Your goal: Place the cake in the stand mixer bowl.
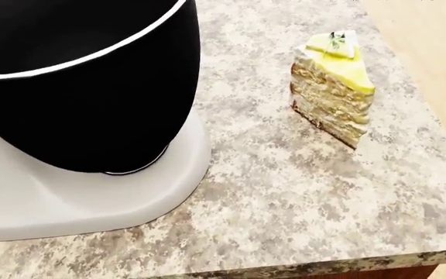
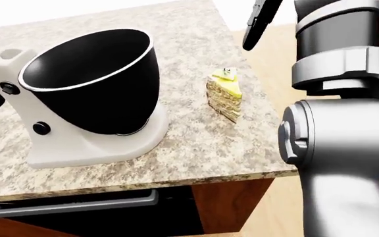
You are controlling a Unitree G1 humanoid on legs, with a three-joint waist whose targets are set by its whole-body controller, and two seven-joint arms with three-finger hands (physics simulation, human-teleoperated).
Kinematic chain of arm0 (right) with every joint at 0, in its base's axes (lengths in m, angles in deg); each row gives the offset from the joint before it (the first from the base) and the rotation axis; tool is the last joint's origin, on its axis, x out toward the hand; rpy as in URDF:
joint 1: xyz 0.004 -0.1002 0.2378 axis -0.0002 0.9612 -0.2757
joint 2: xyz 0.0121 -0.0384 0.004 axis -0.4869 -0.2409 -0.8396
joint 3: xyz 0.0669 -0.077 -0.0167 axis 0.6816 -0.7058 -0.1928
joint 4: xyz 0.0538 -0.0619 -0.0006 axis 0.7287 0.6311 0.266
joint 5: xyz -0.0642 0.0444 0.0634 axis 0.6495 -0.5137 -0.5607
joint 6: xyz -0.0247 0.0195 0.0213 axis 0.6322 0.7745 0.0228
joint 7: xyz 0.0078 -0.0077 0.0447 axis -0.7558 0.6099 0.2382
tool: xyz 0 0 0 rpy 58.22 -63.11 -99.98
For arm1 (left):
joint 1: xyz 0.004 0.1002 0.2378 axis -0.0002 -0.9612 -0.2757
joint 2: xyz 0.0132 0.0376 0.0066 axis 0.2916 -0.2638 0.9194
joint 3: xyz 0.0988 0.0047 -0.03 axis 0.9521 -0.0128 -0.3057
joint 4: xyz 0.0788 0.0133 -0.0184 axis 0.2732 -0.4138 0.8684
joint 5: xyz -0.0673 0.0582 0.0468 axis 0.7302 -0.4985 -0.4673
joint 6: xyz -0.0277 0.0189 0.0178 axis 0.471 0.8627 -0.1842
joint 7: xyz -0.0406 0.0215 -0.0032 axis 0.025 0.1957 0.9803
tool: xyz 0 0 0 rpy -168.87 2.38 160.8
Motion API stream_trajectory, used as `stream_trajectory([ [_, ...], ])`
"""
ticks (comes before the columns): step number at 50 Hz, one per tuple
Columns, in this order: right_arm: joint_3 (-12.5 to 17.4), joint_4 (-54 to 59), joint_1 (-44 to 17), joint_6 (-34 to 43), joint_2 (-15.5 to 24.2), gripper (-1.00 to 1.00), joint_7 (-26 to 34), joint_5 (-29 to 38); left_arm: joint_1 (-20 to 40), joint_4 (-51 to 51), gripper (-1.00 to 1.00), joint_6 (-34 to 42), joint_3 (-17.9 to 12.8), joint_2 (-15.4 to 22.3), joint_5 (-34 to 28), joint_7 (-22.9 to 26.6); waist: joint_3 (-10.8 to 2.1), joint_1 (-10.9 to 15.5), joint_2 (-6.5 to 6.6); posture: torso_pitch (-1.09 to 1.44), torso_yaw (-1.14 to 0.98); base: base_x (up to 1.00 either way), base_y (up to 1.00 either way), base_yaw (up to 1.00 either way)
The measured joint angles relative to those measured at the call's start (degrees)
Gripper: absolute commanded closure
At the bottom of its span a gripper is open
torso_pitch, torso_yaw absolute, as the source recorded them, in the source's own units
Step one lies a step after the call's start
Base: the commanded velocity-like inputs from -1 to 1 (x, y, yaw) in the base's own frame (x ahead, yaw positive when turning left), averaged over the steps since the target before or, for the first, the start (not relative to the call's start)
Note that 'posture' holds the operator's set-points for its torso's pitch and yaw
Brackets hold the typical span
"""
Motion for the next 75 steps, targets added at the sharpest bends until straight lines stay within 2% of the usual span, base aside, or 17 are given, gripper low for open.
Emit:
stream_trajectory([
  [8,0.23,-5.77,2.77,-1.28,-2.22,-1.0,8.18,1.51,0.28,0.12,-1.0,0.0,-0.52,-0.55,-0.32,0.31,-0.03,0.02,-0.2,0.0,0.0,0.0,0.0,0.0],
  [12,0.08,-5.96,1.29,-1.6,-2.03,-1.0,13.95,2.13,0.73,0.03,-1.0,0.02,-0.26,-0.54,-0.58,0.04,0.22,0.07,0.0,0.0,0.0,0.0,0.0,0.0],
  [20,1.13,-12.12,0.9,-1.8,-2.19,-1.0,20.5,2.88,1.17,-0.03,-1.0,0.0,0.4,-1.04,-1.1,-0.28,-0.04,-0.14,0.08,0.0,0.0,0.0,0.0,0.0],
  [29,2.12,-32.14,11.07,5.03,-4.59,-1.0,29.84,1.76,1.65,0.29,-1.0,0.24,-0.07,-1.59,-1.84,0.19,0.02,-0.15,-0.23,0.0,0.0,0.0,0.0,0.0],
  [35,1.81,-36.38,15.06,7.51,-5.13,-1.0,31.7,1.81,2.12,0.67,-1.0,0.3,0.26,-1.91,-2.41,0.11,0.06,-0.11,-0.02,0.0,0.0,0.0,0.0,0.0],
  [48,1.01,-41.05,15.85,9.29,-6.48,-1.0,35.91,2.75,3.45,0.66,-1.0,0.36,1.38,-3.02,-3.57,0.34,-0.24,-0.4,0.16,0.0,0.0,0.0,0.0,0.0],
  [53,0.24,-43.22,17.33,9.63,-6.73,-1.0,35.93,2.43,4.68,0.79,-1.0,-0.14,2.79,-3.66,-4.31,0.41,-0.31,-0.35,0.21,0.0,0.0,0.0,0.0,0.0],
  [66,0.18,-46.2,20.11,10.88,-9.77,-1.0,35.93,3.06,5.56,1.04,-1.0,1.2,2.23,-4.82,-6.07,1.08,-0.37,-0.58,0.51,0.0,0.0,0.0,0.0,0.0],
  [75,0.23,-47.24,23.52,9.91,-9.39,-1.0,35.93,3.73,5.99,1.72,-1.0,1.79,1.99,-5.43,-6.56,1.1,-0.52,-0.55,0.46,0.0,0.0,0.0,0.0,0.0],
])
